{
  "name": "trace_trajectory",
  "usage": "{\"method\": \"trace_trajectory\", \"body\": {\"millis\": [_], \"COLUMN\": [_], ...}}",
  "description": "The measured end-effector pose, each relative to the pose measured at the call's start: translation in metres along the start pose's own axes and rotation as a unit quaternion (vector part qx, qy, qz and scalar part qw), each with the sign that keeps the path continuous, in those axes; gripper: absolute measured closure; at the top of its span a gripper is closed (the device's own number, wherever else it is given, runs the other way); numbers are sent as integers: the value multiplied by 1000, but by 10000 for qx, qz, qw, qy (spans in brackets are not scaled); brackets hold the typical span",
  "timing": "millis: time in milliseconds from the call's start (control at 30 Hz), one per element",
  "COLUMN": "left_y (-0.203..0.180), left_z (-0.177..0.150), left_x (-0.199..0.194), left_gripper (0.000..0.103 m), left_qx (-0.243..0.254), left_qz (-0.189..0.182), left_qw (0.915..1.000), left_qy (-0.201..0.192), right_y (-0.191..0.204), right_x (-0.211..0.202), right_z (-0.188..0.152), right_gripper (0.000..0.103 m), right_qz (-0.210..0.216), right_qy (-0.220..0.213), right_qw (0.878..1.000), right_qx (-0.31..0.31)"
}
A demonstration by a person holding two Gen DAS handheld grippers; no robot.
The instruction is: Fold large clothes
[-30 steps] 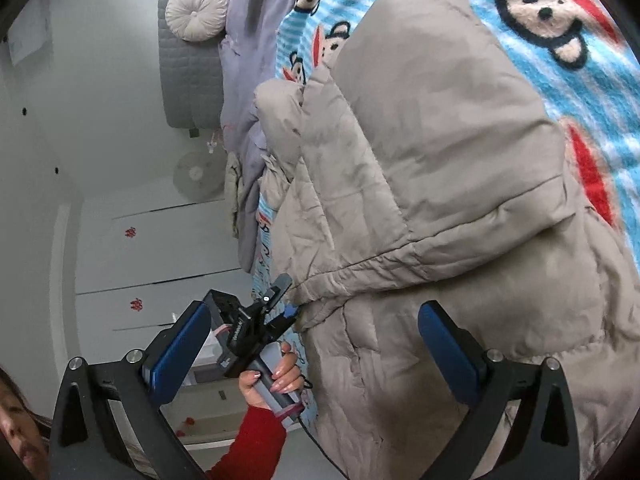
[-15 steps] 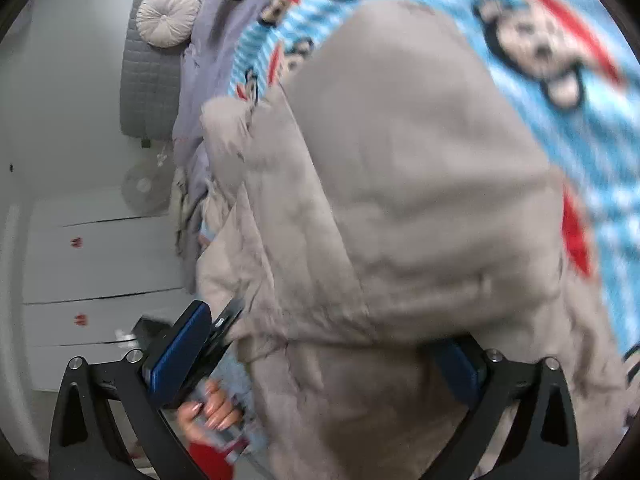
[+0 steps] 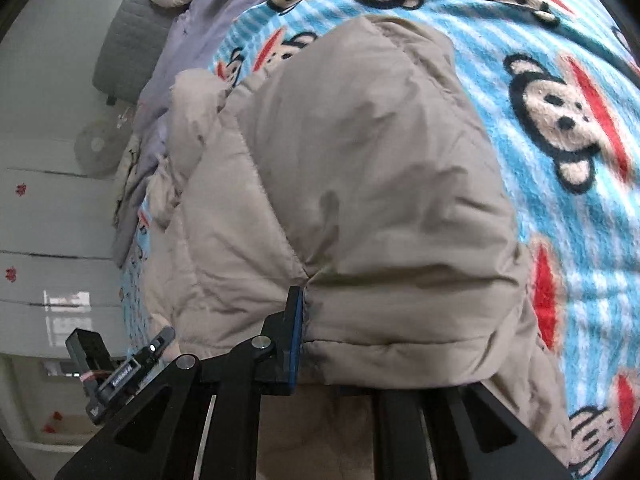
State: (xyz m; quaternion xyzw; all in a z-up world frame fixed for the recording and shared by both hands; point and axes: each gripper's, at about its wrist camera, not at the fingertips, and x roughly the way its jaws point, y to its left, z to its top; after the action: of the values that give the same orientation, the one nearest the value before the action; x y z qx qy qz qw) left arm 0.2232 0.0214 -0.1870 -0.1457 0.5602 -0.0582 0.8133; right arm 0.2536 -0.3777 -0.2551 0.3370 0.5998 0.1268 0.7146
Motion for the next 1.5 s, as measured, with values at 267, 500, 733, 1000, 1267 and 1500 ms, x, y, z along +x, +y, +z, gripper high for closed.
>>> {"method": "trace_trajectory", "body": {"millis": [267, 500, 733, 1000, 1267, 1500], "left_y": [0, -34, -18, -29, -29, -30], "left_z": [22, 30, 27, 24, 24, 25], "left_x": [-28, 26, 59, 68, 67, 57], "left_gripper": [88, 88, 88, 88, 88, 88], "left_qx": [77, 260, 103, 314, 272, 259], "left_qz": [-177, 190, 206, 336, 361, 487], "left_qw": [9994, 9995, 9997, 9989, 9990, 9984], "left_qy": [-282, -78, 6, -63, -66, -93], "right_y": [27, -65, -9, -35, 16, 4], "right_x": [-94, -54, -27, -26, -84, -38], "right_z": [-10, 69, 92, 90, 14, -17], "right_gripper": [30, 31, 81, 72, 71, 72], "right_qz": [-516, 114, -952, -1461, -1875, -2348], "right_qy": [-813, -818, -703, -910, -1477, -999], "right_qw": [9866, 9911, 9909, 9833, 9607, 9541], "right_qx": [-1317, 1045, -641, -587, -1416, -1569]}}
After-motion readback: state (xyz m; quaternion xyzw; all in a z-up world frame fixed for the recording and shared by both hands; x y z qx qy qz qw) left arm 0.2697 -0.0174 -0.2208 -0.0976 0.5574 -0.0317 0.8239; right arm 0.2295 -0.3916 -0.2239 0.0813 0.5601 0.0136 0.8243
